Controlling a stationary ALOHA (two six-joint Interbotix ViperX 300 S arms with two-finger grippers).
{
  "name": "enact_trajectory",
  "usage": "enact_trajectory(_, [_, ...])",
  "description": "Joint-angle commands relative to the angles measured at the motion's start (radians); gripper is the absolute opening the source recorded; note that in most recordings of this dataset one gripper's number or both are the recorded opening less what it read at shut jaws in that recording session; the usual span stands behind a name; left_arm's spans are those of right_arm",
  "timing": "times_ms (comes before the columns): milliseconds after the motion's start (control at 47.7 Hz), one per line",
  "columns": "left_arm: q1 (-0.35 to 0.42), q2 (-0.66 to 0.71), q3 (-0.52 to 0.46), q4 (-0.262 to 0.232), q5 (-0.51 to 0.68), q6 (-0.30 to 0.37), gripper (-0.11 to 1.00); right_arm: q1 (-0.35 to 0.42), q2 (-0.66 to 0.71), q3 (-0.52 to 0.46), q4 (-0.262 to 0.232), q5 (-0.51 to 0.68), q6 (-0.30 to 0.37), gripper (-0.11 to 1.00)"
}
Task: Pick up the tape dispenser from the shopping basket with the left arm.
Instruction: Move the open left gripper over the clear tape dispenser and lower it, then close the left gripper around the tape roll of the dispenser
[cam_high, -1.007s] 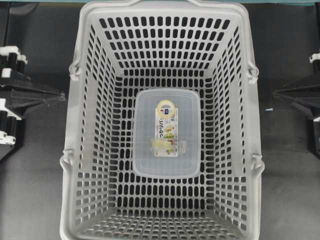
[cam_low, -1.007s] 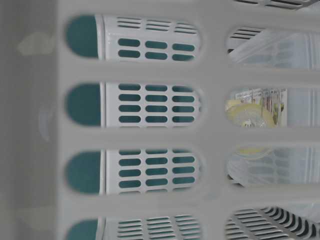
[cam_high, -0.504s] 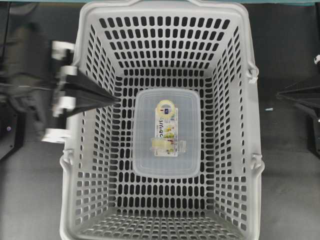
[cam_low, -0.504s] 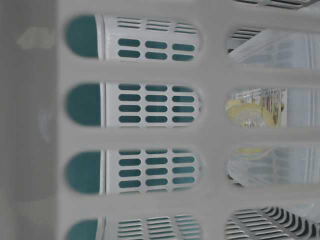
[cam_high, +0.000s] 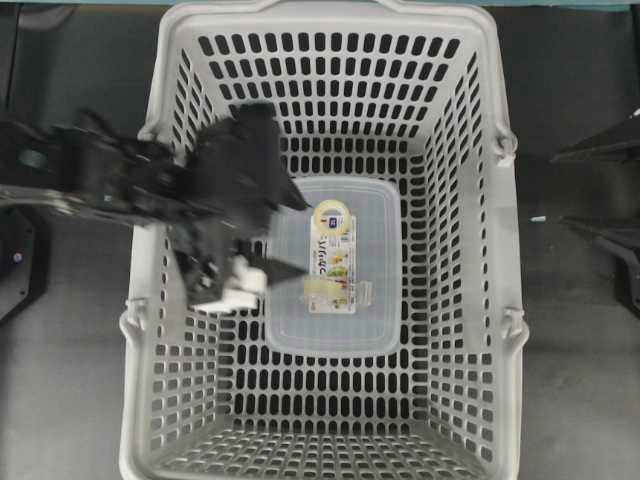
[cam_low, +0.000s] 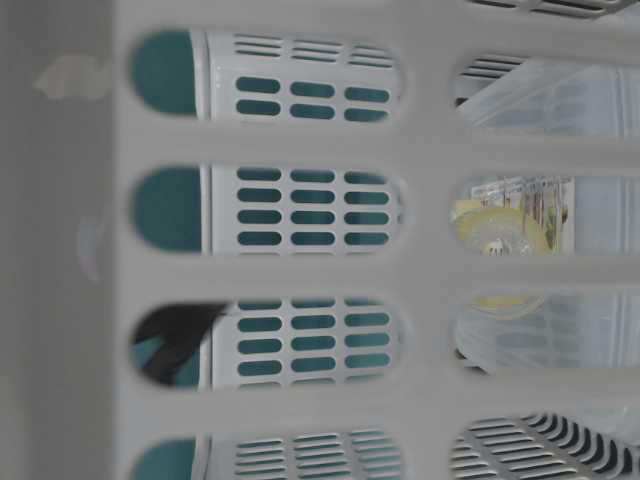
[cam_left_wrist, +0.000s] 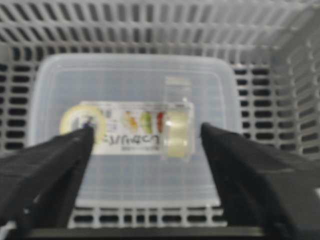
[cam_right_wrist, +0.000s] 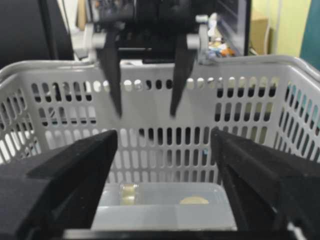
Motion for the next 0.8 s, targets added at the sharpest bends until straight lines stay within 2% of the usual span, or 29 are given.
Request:
enact_trajectory(0, [-0.008, 0.06, -0.071, 0.005, 0.052, 0.002, 0.9, 0.006, 0.005, -0.023, 0.003, -0.003, 0.0, 0.74])
enact_trajectory(168, [-0.009, 0.179, -0.126, 0.005, 0.106, 0.002, 0.89, 0.006, 0.005, -0.023, 0.003, -0.005, 0.002, 0.74])
enact_trajectory(399, [-0.018, 0.284, -0.137, 0.003, 0.117, -0.003, 0.89, 0.015, 0.003, -0.023, 0.003, -0.003, 0.002, 0.74])
enact_trajectory(776, [-0.035, 0.311, -0.133, 0.005, 0.117, -0.003, 0.88, 0.02, 0.003, -0.02, 0.003, -0.003, 0.0, 0.74])
